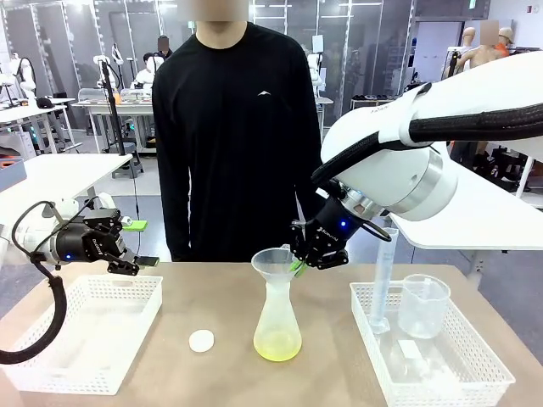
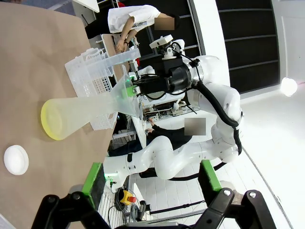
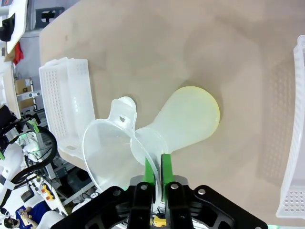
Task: Prepare the solutions needed for the experiment.
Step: Once the solution is in the Big flask , pick up the Plastic Funnel and place it back into the right Organizing basket.
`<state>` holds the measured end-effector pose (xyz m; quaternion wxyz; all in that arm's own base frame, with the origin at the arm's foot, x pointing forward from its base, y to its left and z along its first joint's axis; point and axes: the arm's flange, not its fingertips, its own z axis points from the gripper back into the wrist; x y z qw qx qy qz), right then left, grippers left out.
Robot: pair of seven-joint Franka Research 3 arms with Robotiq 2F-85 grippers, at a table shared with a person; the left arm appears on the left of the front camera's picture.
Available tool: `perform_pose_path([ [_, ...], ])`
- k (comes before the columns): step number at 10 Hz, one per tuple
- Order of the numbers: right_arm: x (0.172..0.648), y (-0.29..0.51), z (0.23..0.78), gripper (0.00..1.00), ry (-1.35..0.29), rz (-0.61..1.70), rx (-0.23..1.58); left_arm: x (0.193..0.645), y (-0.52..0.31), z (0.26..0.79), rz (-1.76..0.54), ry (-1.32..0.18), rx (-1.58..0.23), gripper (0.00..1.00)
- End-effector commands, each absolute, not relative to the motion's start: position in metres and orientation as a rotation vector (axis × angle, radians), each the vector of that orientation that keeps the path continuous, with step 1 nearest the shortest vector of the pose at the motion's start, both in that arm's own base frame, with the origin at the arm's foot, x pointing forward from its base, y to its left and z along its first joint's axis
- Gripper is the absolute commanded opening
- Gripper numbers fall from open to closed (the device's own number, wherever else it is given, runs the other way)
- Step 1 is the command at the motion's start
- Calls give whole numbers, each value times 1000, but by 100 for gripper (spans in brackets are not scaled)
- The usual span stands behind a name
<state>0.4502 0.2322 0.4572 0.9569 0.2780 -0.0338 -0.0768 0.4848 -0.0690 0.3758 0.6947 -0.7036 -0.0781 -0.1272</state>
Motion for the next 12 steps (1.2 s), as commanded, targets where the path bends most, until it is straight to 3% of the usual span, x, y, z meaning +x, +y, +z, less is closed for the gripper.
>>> perform_pose_path([
  [1, 452, 235, 453, 0, -67, -164, 598, 485, -71, 378, -284, -190, -1584, 100],
  [5, 448, 233, 456, 0, -64, -168, 617, 485, -71, 378, -284, -190, -1584, 100],
  [12, 411, 237, 511, 0, -196, -101, 553, 485, -71, 378, -284, -190, -1584, 100],
])
